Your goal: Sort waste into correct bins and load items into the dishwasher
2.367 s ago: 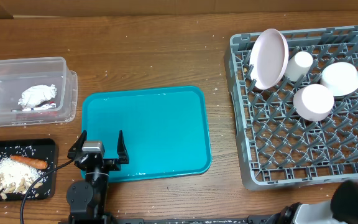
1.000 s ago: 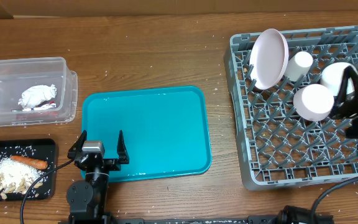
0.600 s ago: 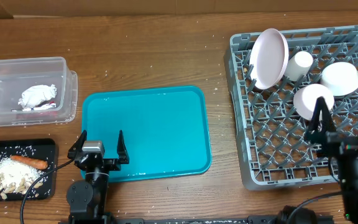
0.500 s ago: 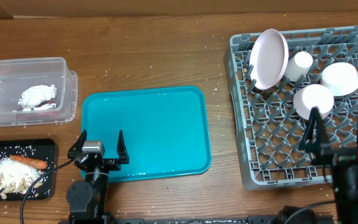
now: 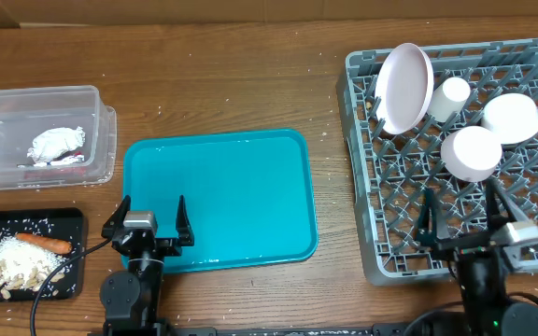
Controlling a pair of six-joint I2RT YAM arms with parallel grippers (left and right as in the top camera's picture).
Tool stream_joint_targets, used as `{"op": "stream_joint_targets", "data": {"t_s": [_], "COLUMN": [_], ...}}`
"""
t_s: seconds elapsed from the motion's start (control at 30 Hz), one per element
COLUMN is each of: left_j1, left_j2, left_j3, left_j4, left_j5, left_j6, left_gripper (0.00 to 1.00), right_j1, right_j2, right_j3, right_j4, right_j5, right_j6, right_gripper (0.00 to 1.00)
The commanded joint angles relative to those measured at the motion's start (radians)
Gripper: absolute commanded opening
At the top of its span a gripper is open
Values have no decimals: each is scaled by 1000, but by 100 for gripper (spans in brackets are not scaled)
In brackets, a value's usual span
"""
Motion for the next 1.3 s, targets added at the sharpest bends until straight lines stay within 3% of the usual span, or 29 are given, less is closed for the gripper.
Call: {"op": "stream_joint_targets", "data": {"t_s": [0.0,0.43,0.63,0.97,1.27], "left_j1": [-6,-6,-6,-6,-6], "left_j2": [-9,-9,-9,-9,-9], "left_j3": [-3,-4,-3,-3,-3], "left_j4": [-2,-2,-2,-2,-2], "left_j5": [-6,-6,-6,-6,-6], "left_j6": [26,26,26,26,26], "left_gripper": [100,100,100,100,100], "right_j1": [49,104,106,108,108], "right_j2": [-12,-12,-12,-12,-12], "right_j3": [-79,-331,-330,-330,-330], "right_j4": [79,374,326,64,66], "right_j5": [80,137,161,165,172], "right_j6": [-4,-4,-3,-4,-3], "right_gripper": [100,100,100,100,100]}}
